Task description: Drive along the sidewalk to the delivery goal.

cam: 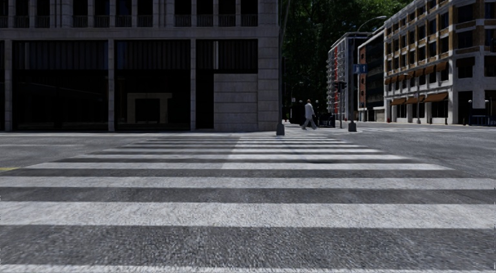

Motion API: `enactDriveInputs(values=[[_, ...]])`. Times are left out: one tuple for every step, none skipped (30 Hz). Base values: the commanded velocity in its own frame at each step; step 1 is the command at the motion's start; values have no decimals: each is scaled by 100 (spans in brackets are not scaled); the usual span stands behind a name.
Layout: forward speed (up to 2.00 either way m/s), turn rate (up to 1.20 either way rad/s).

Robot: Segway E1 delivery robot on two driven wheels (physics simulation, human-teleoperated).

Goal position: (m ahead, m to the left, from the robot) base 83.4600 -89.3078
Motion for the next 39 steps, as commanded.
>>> enactDriveInputs(values=[[200, 0], [200, 0], [200, 0], [200, 0], [200, 0], [200, 0], [200, 0], [200, 0], [200, 0], [200, 0], [200, 0], [200, 0], [200, 0], [200, 0], [200, 0], [200, 0], [200, 0], [200, 0], [200, 0], [200, 0], [200, 0], [200, 0], [200, 0], [200, 0], [200, 0], [200, 0], [200, 0], [200, 0], [200, 0], [200, 0], [200, 0], [200, 0], [200, 0], [200, 0], [200, 0], [200, 0], [200, 0], [200, 0], [200, 0]])
